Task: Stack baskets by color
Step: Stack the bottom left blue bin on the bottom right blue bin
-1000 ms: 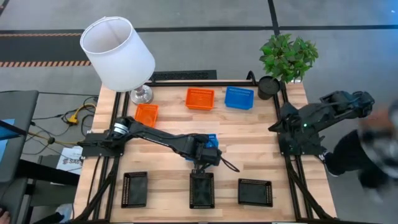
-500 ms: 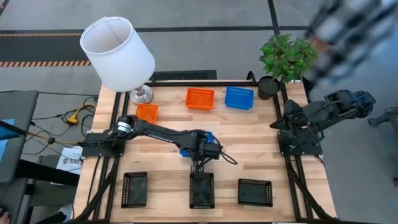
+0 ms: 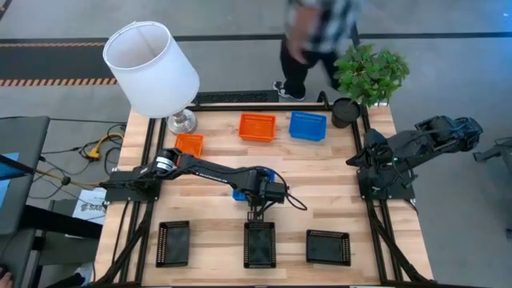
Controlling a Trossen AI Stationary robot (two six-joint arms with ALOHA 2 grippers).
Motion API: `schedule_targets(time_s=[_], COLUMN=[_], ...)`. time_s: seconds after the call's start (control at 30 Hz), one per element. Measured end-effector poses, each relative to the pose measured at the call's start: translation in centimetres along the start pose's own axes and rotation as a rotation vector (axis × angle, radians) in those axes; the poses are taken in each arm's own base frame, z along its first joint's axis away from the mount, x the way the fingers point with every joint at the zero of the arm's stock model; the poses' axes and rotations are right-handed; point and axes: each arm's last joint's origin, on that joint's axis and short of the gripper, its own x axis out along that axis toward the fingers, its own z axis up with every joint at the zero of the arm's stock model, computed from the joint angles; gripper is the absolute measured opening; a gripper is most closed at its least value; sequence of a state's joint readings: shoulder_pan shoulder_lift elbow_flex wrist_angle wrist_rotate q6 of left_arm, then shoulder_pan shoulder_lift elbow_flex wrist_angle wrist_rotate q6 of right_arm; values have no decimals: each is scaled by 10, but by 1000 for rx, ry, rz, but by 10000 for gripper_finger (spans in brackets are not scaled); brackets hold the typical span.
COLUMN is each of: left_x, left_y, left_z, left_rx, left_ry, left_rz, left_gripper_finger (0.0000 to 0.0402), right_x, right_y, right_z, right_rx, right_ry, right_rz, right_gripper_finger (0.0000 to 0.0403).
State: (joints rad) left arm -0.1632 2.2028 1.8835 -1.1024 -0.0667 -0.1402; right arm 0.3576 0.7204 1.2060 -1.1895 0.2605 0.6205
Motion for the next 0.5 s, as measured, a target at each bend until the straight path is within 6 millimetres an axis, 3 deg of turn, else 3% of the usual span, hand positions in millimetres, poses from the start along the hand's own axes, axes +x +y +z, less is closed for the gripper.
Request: schedule_targets(time_s=[0.23,0.5], left_x=[1,1], left_y=[9,8], left_z=[1,1], left_rx=[-53,-44], left_ry=[1,4], left_rz=[-10,-22], left_gripper_finger=[10,109], right_x=[0,0], right_y=[0,0], right_z=[0,0], right_rx=[0,6], right_ry=[0,0], right_rz=[0,0], right_gripper_finger=[10,10])
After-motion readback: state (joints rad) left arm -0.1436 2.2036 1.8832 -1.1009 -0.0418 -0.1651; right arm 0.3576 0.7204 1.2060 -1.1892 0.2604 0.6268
